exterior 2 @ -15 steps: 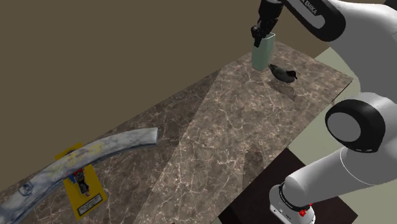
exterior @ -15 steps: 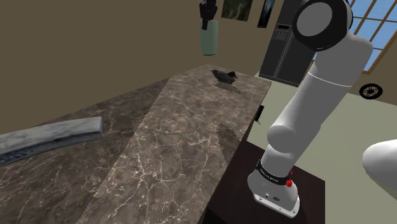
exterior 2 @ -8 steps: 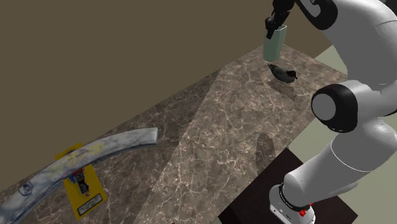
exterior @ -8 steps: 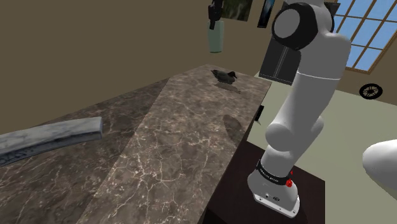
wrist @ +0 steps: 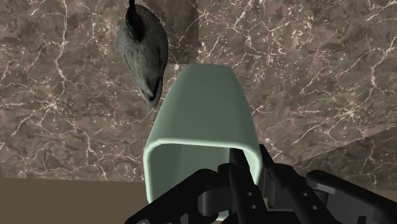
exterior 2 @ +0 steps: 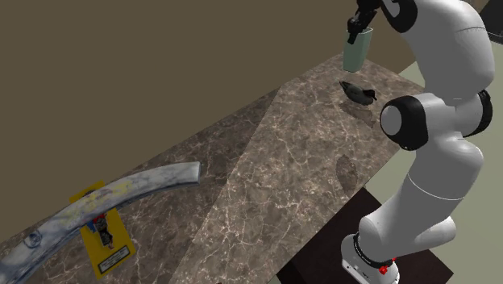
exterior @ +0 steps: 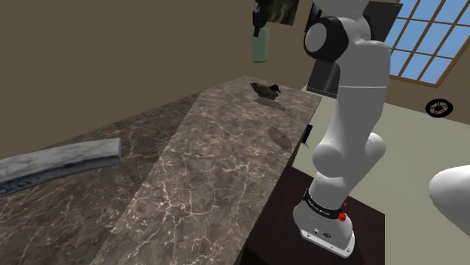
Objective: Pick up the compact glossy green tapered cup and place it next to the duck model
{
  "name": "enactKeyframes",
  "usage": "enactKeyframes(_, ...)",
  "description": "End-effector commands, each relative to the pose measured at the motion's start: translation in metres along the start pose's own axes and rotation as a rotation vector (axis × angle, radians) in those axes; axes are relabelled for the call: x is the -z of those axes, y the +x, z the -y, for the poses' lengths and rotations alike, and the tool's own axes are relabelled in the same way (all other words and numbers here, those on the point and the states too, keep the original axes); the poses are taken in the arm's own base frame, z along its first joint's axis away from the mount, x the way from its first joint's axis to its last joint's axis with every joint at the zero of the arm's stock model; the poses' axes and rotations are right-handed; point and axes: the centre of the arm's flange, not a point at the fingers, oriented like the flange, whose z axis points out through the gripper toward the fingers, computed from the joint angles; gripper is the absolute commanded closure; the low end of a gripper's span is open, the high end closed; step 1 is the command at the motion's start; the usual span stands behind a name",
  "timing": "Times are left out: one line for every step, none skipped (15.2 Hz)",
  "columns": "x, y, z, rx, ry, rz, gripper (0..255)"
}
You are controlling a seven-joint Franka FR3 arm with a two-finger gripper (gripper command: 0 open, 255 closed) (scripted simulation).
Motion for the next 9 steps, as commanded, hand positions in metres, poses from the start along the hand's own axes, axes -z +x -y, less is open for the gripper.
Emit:
enactKeyframes(-0.01,-0.001,-0.001,0.0,-0.001,-0.001,255)
enactKeyframes(-0.015,-0.001,-0.001,0.0,-0.001,-0.001,255)
enactKeyframes(-0.021,-0.001,-0.001,0.0,-0.001,-0.001,255)
enactKeyframes(-0.026,-0.002,-0.001,0.0,-0.001,-0.001,255)
enactKeyframes(-0.031,-0.002,-0.001,0.0,-0.001,-0.001,255)
enactKeyframes(-0.037,-0.002,-0.001,0.0,-0.001,-0.001,255)
enactKeyframes(-0.042,-0.003,-0.001,0.0,-0.001,-0.001,255)
enactKeyframes(-0.047,-0.003,0.0,0.0,-0.001,-0.001,255)
enactKeyframes(-0.052,-0.003,0.0,0.0,-0.001,-0.001,255)
